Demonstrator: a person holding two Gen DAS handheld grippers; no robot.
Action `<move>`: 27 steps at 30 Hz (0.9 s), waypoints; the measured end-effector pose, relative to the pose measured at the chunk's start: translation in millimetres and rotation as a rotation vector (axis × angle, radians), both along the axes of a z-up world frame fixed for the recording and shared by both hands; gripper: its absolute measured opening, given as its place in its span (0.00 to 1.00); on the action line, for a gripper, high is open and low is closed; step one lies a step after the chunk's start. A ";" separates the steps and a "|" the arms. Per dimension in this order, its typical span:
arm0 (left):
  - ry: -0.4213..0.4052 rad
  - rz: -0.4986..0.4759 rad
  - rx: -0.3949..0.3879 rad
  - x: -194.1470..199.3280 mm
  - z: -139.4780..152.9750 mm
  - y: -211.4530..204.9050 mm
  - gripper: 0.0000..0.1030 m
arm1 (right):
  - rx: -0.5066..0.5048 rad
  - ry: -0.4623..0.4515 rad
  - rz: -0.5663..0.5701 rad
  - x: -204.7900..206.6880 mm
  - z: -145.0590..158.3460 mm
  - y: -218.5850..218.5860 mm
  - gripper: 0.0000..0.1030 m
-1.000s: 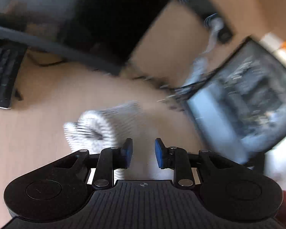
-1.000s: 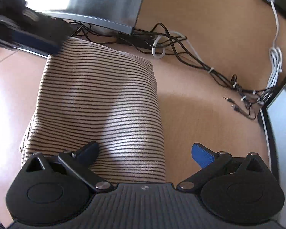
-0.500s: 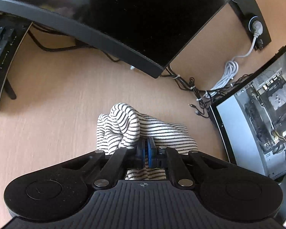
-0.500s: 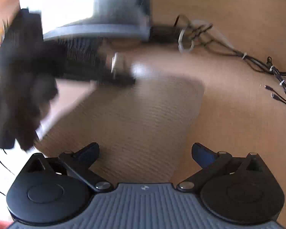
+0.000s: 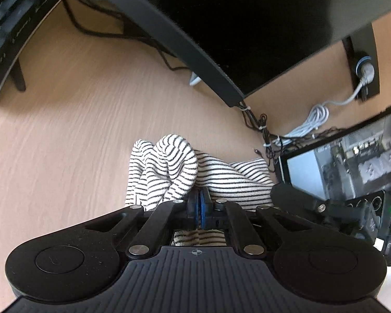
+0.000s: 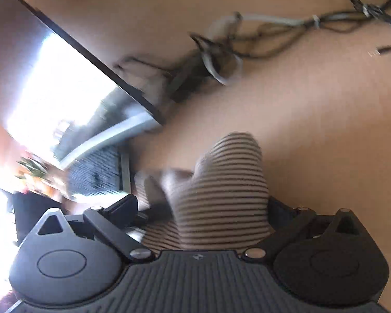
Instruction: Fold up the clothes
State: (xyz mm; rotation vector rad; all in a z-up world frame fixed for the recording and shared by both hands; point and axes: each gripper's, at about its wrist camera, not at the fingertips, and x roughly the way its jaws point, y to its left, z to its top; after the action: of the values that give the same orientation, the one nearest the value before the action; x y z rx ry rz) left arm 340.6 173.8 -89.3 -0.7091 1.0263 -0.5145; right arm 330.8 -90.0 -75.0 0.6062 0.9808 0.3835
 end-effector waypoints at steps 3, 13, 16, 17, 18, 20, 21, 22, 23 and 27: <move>-0.020 -0.010 0.004 2.6 -0.5 -5.3 0.04 | -0.037 0.003 -0.005 3.0 -2.5 -1.2 0.99; -0.216 -0.078 0.187 -50.6 56.0 5.0 0.70 | -0.337 -0.117 0.048 -57.1 23.4 15.6 0.99; -0.172 -0.151 0.223 -67.2 44.3 5.4 0.76 | -0.336 -0.120 0.060 -81.3 27.9 10.7 0.99; -0.139 -0.172 0.219 -70.4 35.4 5.1 0.76 | -0.335 -0.114 0.057 -86.9 25.4 9.2 0.99; -0.108 -0.184 0.218 -72.2 25.6 3.0 0.76 | -0.341 -0.111 0.050 -91.7 20.6 7.7 0.98; -0.055 -0.200 0.214 -73.8 7.7 -4.2 0.68 | -0.347 -0.095 0.030 -98.1 13.5 4.6 0.93; -0.044 -0.208 0.197 -74.3 2.1 -7.8 0.65 | -0.339 -0.081 0.018 -99.3 11.3 1.6 0.92; -0.050 -0.215 0.186 -75.0 -0.1 -11.9 0.64 | -0.337 -0.074 0.007 -99.9 9.7 -1.4 0.92; -0.061 -0.228 0.184 -75.2 0.2 -16.1 0.61 | -0.336 -0.070 -0.004 -100.5 8.3 -4.5 0.92; -0.039 -0.316 0.082 -73.9 -3.0 -35.9 0.56 | -0.357 -0.072 -0.036 -104.3 6.8 -14.0 0.92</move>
State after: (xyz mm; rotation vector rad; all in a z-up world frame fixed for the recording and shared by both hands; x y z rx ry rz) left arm 266.7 138.0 -92.2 -0.4638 1.1233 -0.7520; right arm 226.5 -104.0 -68.2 0.2840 0.9395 0.1895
